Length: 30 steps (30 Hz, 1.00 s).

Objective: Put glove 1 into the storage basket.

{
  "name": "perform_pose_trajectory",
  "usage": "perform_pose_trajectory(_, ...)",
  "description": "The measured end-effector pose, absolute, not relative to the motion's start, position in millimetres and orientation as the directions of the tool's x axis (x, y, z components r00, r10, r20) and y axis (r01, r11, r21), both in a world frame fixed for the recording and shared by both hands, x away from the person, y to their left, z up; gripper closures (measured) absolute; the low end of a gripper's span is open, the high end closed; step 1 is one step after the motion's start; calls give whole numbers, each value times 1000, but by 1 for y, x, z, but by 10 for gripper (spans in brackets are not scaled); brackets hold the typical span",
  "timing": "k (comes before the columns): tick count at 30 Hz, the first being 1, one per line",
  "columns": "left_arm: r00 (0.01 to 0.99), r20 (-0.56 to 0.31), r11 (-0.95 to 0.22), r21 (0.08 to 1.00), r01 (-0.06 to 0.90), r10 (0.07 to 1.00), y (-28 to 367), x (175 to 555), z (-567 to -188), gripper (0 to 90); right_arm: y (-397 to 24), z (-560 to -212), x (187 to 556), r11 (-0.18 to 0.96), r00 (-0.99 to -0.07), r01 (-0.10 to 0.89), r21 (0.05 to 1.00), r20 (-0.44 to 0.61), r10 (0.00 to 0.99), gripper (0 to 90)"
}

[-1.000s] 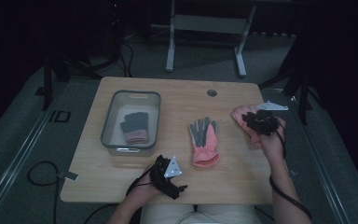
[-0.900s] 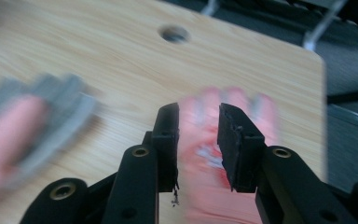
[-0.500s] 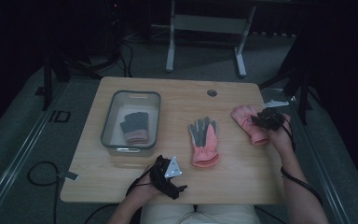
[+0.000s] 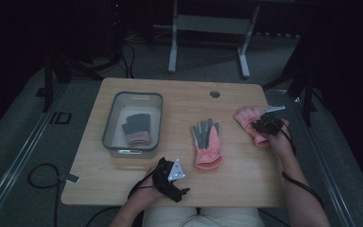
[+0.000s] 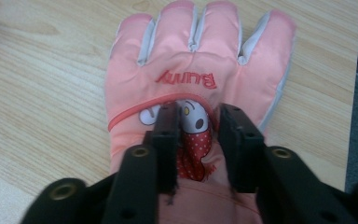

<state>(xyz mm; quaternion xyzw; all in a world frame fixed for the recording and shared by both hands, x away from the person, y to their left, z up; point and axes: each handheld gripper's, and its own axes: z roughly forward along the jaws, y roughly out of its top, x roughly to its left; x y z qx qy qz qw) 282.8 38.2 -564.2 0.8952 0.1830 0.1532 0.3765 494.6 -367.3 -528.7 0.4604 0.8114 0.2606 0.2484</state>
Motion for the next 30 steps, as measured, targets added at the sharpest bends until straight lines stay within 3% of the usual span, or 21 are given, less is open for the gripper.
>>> perform_pose_trajectory(6,885,137,-648,732,212,444,39,283,-564,15,-364,-527,495,449,-452,631,633,-170,876,809)
perform_pose_trajectory(10,886,140,-649,731,209,443,38,283,-564,15,-364,-517,492,378,-396,652,657,-130,909,846)
perform_pose_trajectory(20,887,128,-638,740,213,444,39,283,-563,15,-345,-465,451,215,-261,640,738,-54,964,855)
perform_pose_trajectory(30,888,120,-625,752,210,443,40,283,-563,15,-311,-448,412,173,-221,628,759,-39,974,855)
